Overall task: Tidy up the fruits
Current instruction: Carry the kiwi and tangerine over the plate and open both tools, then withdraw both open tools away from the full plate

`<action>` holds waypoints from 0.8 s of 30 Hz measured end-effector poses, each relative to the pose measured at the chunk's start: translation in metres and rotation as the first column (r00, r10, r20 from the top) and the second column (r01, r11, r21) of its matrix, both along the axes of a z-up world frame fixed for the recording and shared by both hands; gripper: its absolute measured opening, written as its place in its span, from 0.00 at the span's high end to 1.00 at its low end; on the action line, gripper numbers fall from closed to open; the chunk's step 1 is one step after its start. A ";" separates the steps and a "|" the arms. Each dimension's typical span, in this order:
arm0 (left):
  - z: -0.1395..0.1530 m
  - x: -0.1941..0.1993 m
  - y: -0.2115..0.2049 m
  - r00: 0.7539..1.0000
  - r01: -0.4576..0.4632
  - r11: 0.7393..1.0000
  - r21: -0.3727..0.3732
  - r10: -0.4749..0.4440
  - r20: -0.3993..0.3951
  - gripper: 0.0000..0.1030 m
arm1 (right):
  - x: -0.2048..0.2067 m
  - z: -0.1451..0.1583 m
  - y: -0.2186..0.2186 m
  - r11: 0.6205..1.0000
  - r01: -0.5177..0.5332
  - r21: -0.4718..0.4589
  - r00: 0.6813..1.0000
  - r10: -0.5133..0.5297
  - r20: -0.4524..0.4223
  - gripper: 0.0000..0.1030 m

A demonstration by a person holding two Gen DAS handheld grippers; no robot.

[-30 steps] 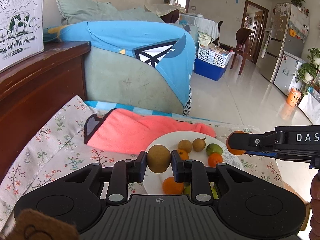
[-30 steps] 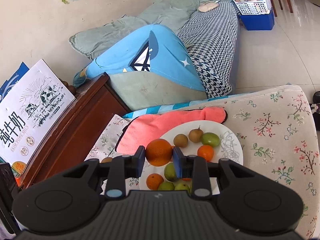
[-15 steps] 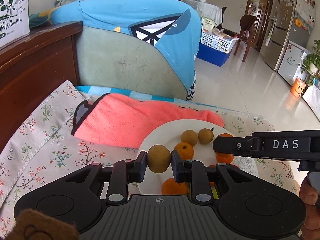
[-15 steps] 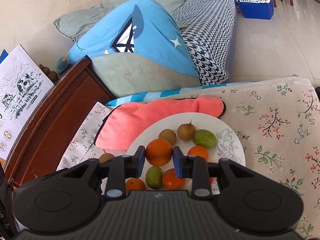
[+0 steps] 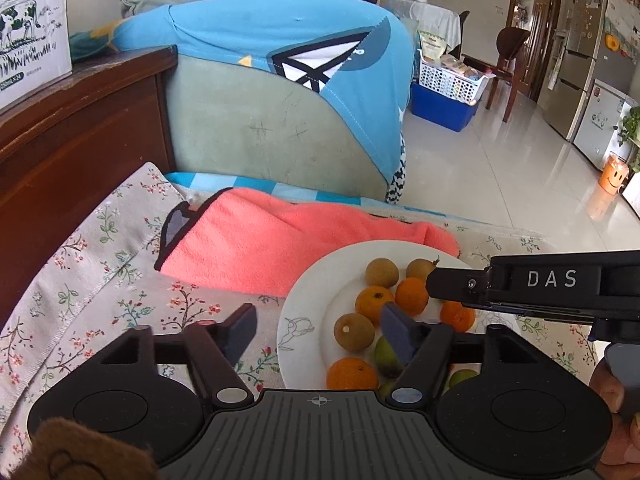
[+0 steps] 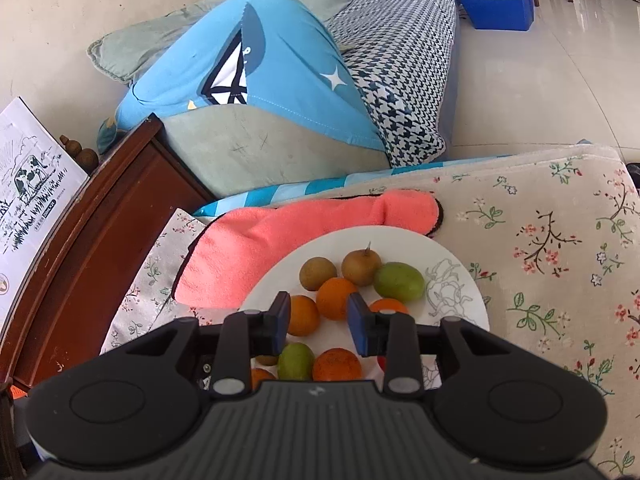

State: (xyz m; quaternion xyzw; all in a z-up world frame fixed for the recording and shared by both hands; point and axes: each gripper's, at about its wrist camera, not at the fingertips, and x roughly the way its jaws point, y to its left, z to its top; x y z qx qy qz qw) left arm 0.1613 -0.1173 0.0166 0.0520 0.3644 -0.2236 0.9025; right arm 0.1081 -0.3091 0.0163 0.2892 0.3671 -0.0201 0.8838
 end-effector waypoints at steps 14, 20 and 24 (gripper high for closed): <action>0.011 -0.020 -0.001 1.000 -0.012 0.997 0.079 0.012 0.001 0.06 | -0.013 0.019 0.002 0.998 0.042 -0.044 0.999 -0.042 -0.005 0.40; 0.014 -0.027 0.003 1.000 -0.027 0.993 0.111 0.028 -0.007 0.06 | -0.023 0.030 0.006 0.995 0.055 -0.086 0.998 -0.056 -0.003 0.33; 0.012 -0.031 0.006 0.999 -0.047 0.988 0.149 0.050 -0.018 0.05 | -0.032 0.038 0.008 0.990 0.063 -0.128 0.998 -0.063 0.003 0.29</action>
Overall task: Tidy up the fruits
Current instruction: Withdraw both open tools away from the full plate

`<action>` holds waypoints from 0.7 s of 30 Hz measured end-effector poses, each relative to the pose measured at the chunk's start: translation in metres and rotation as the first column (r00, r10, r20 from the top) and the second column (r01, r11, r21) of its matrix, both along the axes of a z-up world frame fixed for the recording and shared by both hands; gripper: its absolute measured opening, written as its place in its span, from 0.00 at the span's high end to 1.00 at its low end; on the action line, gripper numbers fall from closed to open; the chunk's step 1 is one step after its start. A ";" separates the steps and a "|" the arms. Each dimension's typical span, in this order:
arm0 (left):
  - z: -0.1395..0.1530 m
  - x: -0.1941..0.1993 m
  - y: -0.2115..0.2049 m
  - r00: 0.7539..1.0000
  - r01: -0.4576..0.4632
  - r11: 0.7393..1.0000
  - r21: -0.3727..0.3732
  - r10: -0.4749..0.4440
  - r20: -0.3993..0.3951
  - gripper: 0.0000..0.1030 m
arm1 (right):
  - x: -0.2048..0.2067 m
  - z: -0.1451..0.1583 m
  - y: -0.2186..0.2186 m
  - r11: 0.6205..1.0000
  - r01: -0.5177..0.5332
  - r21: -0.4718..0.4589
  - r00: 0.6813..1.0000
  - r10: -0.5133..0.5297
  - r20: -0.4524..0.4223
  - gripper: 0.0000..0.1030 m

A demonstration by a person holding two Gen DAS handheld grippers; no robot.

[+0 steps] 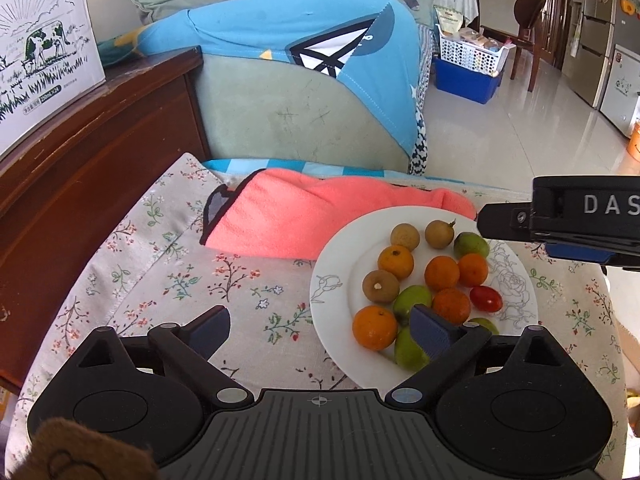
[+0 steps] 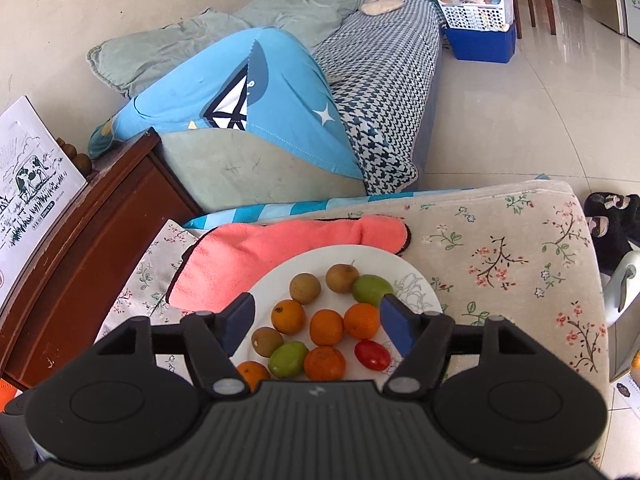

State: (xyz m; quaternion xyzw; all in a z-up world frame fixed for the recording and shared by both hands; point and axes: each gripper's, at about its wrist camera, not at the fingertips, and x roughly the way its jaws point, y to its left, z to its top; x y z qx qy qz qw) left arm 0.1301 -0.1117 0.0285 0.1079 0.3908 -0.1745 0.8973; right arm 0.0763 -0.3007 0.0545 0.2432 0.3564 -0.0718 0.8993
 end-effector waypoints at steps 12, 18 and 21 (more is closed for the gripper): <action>0.002 -0.017 0.013 0.998 -0.044 0.999 -0.005 0.044 -0.041 0.05 | -0.037 0.009 0.007 0.996 0.078 -0.049 0.994 -0.081 -0.072 0.19; 0.004 -0.023 0.023 0.996 -0.074 0.997 -0.008 0.073 -0.054 0.05 | -0.054 0.010 0.016 0.993 0.088 -0.075 0.991 -0.095 -0.099 0.14; 0.005 -0.026 0.026 0.995 -0.086 0.996 -0.001 0.085 -0.049 0.05 | -0.059 0.010 0.021 0.993 0.080 -0.090 0.990 -0.090 -0.111 0.14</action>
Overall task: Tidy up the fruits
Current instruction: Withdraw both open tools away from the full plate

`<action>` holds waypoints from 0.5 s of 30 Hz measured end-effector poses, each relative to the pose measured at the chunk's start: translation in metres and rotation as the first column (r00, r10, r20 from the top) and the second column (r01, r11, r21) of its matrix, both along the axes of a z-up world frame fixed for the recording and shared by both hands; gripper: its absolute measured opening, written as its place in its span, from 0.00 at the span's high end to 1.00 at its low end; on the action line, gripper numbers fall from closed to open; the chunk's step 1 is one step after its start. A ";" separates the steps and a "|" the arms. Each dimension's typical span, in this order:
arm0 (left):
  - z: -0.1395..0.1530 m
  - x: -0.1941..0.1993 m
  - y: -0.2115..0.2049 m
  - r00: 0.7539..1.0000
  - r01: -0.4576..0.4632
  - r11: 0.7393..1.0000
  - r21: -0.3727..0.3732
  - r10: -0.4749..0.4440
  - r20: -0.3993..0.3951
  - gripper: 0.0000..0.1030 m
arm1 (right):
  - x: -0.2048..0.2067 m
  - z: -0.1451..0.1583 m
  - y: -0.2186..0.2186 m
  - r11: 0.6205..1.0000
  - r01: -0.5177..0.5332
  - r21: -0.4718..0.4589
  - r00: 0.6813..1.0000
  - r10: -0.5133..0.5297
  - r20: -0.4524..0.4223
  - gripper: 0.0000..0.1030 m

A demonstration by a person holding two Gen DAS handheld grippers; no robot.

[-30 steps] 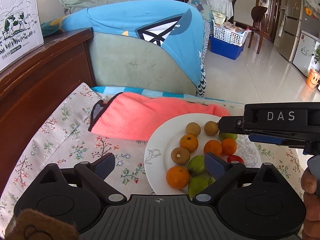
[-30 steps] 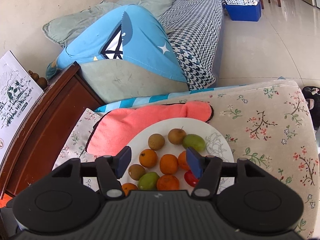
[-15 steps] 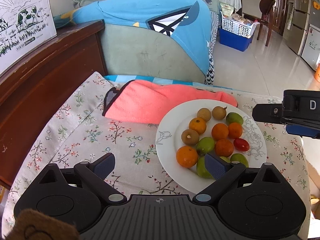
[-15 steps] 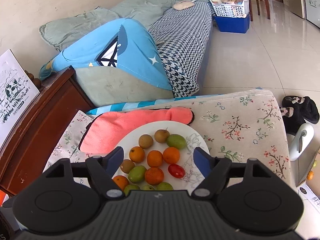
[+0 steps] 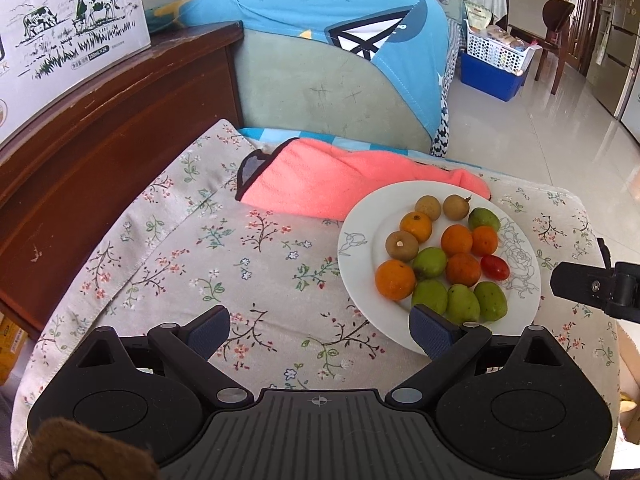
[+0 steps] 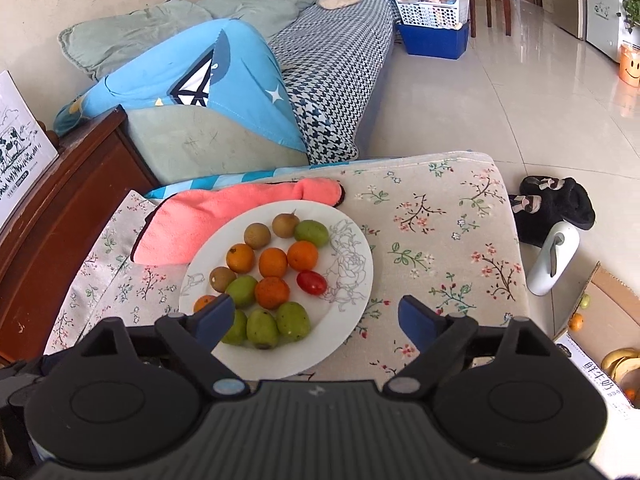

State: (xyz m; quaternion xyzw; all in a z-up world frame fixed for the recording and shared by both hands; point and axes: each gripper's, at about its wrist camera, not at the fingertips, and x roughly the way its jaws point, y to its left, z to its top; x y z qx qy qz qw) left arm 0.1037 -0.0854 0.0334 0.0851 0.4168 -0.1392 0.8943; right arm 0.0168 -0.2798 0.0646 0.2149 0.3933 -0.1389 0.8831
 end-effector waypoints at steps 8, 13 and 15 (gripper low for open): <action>0.003 -0.005 0.008 1.000 -0.024 1.000 -0.021 0.023 -0.015 0.05 | -0.008 -0.001 0.011 0.998 -0.010 -0.069 0.999 0.008 -0.040 0.09; 0.001 -0.003 0.010 0.999 -0.041 0.999 -0.020 0.040 -0.028 0.05 | -0.006 -0.006 0.018 0.994 -0.029 -0.101 0.997 0.022 -0.071 0.07; 0.001 -0.001 0.009 0.998 -0.045 0.999 -0.014 0.045 -0.031 0.05 | -0.004 -0.009 0.020 0.993 -0.031 -0.115 0.996 0.021 -0.086 0.06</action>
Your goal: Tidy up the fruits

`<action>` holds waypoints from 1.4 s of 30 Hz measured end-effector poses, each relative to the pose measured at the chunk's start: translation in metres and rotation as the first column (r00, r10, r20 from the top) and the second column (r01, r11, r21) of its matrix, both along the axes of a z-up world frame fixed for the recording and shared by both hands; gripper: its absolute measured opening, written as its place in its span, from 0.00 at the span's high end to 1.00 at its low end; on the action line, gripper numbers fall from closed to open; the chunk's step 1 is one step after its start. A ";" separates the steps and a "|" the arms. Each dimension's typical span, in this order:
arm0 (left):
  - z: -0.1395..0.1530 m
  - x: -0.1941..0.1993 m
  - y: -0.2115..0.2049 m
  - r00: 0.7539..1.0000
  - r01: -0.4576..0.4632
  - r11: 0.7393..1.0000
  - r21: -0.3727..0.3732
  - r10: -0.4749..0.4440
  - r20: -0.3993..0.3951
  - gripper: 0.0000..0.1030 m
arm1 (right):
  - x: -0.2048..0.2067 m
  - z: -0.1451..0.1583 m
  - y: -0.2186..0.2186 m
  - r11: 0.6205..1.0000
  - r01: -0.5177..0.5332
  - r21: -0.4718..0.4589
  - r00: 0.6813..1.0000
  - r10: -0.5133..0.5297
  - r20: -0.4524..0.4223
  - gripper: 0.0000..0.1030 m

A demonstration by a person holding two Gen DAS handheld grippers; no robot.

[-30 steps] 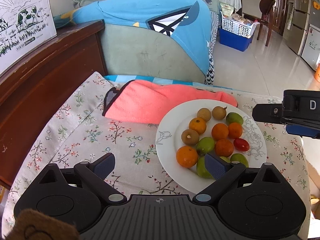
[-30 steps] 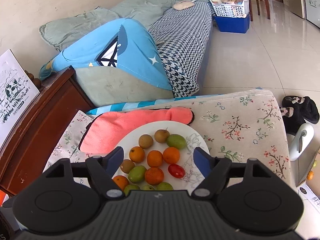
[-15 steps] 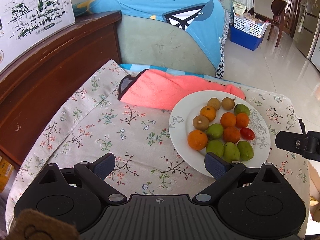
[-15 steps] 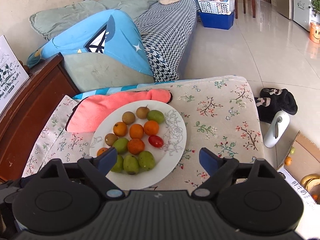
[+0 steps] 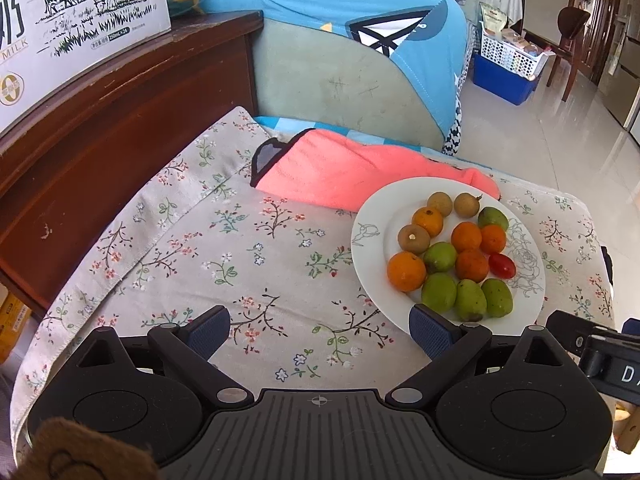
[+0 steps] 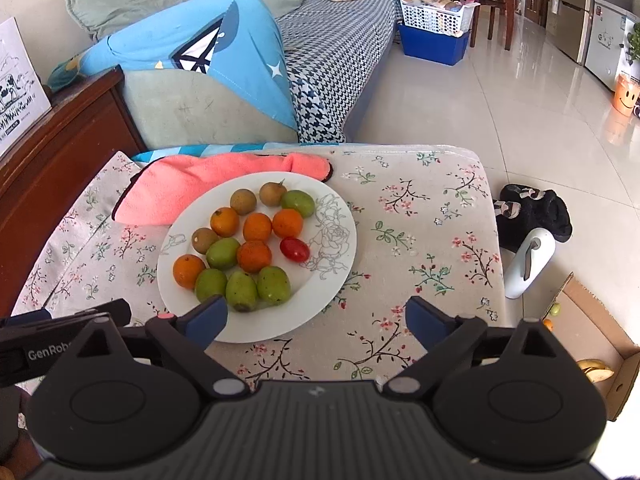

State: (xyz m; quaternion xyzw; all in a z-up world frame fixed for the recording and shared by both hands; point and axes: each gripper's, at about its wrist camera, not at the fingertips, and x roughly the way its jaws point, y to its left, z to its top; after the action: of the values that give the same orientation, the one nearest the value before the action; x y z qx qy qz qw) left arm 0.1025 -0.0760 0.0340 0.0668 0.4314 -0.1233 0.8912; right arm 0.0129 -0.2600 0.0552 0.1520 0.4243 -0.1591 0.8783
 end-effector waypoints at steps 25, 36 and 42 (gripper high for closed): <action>-0.015 0.011 -0.015 0.999 -0.012 0.997 0.079 0.014 -0.030 0.05 | 0.016 -0.024 0.006 1.000 -0.006 -0.018 0.997 0.004 -0.083 0.04; -0.021 0.011 -0.021 0.999 0.000 0.994 0.109 0.004 -0.039 0.05 | 0.019 -0.027 0.000 0.998 0.048 -0.034 0.996 -0.051 -0.074 0.04; -0.023 0.009 -0.024 0.999 0.008 0.992 0.125 -0.003 -0.040 0.05 | 0.023 -0.030 -0.001 0.998 0.057 -0.024 0.995 -0.058 -0.077 0.04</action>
State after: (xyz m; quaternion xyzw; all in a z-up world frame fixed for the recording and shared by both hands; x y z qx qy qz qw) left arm 0.1120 -0.1003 0.0115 0.1213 0.4557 -0.0996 0.8762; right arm 0.0355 -0.2606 0.0248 0.1483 0.4517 -0.1947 0.8579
